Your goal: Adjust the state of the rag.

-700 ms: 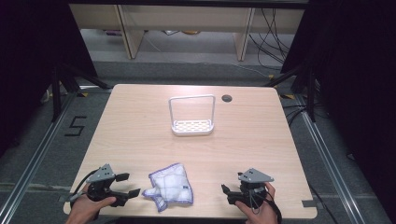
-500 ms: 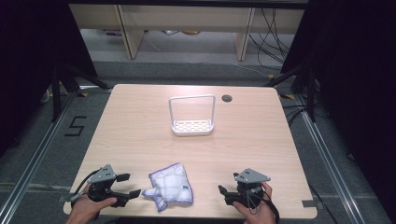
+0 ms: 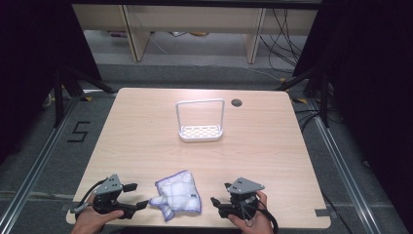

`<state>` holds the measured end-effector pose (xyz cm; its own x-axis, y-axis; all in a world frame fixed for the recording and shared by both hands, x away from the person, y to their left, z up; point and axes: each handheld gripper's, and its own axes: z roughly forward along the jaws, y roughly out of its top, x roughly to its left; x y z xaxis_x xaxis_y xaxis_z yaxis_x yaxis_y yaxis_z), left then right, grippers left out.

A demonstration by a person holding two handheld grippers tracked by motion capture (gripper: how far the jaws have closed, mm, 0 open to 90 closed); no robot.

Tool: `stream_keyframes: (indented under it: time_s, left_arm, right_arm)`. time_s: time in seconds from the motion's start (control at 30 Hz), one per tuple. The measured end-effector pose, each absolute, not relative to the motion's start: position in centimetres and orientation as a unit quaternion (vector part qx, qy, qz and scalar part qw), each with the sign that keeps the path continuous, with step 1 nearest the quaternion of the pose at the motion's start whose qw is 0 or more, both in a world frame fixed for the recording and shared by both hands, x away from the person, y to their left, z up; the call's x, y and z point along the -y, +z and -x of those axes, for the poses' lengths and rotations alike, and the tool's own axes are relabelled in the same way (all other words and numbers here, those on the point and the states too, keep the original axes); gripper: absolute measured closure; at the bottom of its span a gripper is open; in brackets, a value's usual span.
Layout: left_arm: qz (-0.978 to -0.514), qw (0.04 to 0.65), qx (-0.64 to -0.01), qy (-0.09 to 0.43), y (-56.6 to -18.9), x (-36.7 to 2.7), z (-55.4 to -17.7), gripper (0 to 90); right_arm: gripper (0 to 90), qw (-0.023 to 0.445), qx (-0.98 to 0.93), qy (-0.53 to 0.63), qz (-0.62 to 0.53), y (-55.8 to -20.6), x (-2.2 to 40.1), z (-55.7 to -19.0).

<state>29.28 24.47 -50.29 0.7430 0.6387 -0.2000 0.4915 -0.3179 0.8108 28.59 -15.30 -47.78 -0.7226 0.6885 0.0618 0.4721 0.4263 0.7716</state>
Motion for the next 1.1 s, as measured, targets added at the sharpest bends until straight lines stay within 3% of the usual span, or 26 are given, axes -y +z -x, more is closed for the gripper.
stream_keyframes:
  time_s: [0.7,1.1]
  left_arm:
    - [-0.844,0.438,-0.300,0.071,-50.9,-22.1,-29.0,30.9]
    - [-0.864,0.414,-0.278,0.069,-51.4,-21.2,-29.6,44.5]
  right_arm:
    - [36.8,0.079,-0.878,0.401,-0.250,-48.8,6.8,-27.1]
    - [37.4,0.114,-0.894,0.369,-0.227,-49.4,3.0,-27.4]
